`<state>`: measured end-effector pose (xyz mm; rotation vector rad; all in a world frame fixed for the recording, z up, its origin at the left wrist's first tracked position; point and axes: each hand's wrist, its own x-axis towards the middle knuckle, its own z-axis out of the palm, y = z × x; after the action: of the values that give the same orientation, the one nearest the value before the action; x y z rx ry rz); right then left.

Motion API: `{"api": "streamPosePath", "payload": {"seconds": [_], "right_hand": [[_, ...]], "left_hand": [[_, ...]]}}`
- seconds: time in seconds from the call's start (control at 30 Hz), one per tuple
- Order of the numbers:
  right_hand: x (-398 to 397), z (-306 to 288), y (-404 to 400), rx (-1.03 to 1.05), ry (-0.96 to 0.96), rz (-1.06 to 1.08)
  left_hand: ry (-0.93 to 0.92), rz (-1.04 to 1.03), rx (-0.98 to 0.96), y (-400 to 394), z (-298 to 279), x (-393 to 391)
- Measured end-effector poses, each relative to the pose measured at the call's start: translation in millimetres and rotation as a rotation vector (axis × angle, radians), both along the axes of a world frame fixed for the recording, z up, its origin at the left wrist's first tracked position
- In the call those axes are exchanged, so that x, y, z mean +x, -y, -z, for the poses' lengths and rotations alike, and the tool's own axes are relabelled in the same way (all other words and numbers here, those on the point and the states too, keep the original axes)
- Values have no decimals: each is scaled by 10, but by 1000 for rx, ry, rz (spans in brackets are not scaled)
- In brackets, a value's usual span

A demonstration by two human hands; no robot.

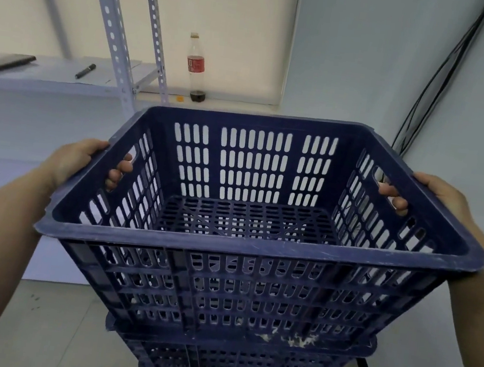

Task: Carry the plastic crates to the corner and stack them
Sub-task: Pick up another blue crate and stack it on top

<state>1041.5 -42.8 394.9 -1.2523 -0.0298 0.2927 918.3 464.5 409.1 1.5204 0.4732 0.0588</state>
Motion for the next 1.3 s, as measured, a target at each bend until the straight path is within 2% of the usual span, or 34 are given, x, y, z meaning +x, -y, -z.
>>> {"api": "streamPosePath", "payload": {"seconds": [0.27,0.57,0.67,0.83,0.9,0.97,1.07,1.17,1.3], "right_hand": [[-41,-71,10,-124,52,35],[-151,-102,-39,-88,64,41],[-199,-176,-39,-221,92,75],[-232,-347,-38,-519,89,75],[-240,-436,-64,-672,92,78],[-234,-525,-124,-927,144,81],[-189,-644,-252,-1300,248,79],[-122,-643,-384,-1418,313,5],[-54,-460,-450,-1652,401,-44]], "left_hand": [[17,27,15,103,-97,-72],[22,18,-19,79,-98,-71],[18,1,50,59,-103,-78],[-29,-28,284,178,-196,-106],[-96,-31,451,194,-242,-107],[-160,-28,675,216,-324,-93],[-154,-34,962,249,-421,-19],[-56,104,1183,295,-436,23],[-138,289,1408,341,-307,41]]}}
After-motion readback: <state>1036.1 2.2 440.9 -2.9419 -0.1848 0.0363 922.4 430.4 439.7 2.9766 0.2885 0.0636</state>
